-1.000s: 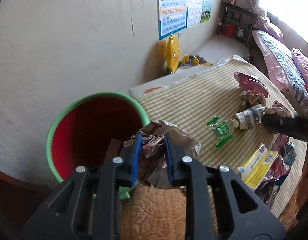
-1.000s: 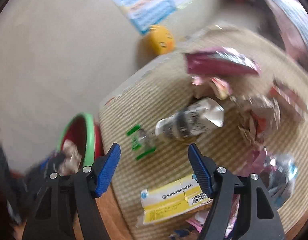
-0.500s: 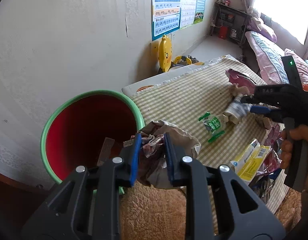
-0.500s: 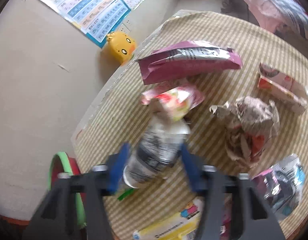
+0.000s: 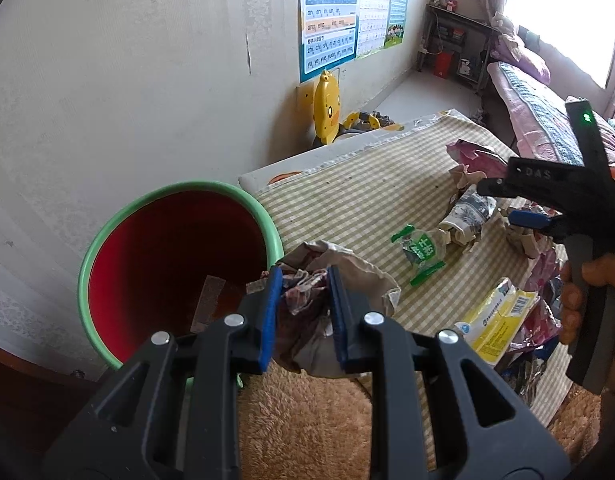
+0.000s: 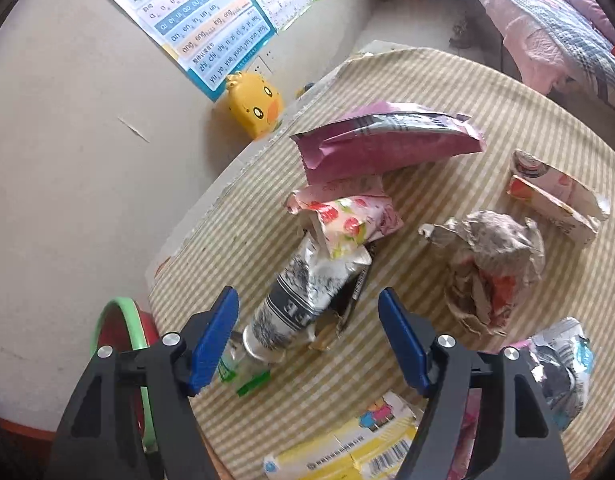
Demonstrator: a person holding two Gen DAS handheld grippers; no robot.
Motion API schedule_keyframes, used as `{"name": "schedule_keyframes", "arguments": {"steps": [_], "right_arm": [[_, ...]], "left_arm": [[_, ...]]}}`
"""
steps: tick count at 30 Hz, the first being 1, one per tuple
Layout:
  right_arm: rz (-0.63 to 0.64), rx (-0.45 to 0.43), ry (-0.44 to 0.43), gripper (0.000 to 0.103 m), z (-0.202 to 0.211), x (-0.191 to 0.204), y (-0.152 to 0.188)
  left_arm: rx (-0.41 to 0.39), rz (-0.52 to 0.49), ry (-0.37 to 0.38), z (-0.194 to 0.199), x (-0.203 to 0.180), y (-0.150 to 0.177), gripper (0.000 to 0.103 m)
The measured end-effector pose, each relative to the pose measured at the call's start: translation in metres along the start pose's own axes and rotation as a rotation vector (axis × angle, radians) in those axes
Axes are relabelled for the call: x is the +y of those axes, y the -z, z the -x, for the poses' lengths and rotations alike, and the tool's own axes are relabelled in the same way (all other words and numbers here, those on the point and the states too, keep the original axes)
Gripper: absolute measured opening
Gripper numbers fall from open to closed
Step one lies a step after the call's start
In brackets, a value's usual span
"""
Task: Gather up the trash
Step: 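Grasp the white foil pouch with the right tool while the left tool holds the paper, then drop the paper ball and foil pouch into the red bucket, opening both tools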
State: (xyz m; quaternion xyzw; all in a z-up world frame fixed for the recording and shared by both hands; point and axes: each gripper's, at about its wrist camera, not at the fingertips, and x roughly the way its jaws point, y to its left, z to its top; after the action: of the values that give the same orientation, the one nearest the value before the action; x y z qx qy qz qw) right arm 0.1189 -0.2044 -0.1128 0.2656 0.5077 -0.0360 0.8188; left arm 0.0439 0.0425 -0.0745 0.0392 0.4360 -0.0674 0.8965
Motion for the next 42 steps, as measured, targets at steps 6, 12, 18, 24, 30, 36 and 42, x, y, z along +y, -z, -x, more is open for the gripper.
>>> {"name": "schedule_keyframes", "arguments": {"steps": [6, 12, 18, 24, 30, 36, 42], "right_arm": [[0.061, 0.061, 0.056, 0.046, -0.033, 0.007, -0.002], [0.163, 0.02, -0.016, 0.028, 0.003, 0.013, 0.02], [0.206, -0.02, -0.11, 0.028, 0.05, 0.016, 0.044], [0.271, -0.108, -0.12, 0.028, 0.086, 0.03, 0.061], [0.332, -0.166, -0.121, 0.029, 0.106, 0.044, 0.069], [0.376, -0.185, -0.134, 0.029, 0.115, 0.055, 0.075], [0.401, -0.19, -0.139, 0.029, 0.118, 0.063, 0.079]], "left_arm": [[0.002, -0.007, 0.002, 0.001, -0.001, 0.0, 0.022], [0.005, 0.003, 0.004, 0.0, 0.001, -0.001, 0.022], [0.012, -0.001, 0.006, -0.003, -0.003, -0.002, 0.022], [-0.01, -0.007, -0.012, 0.007, -0.004, -0.006, 0.022], [-0.038, -0.008, -0.043, 0.016, -0.002, -0.013, 0.022], [-0.06, 0.009, -0.061, 0.025, 0.005, -0.019, 0.022], [-0.072, 0.027, -0.074, 0.03, 0.014, -0.024, 0.022]]}}
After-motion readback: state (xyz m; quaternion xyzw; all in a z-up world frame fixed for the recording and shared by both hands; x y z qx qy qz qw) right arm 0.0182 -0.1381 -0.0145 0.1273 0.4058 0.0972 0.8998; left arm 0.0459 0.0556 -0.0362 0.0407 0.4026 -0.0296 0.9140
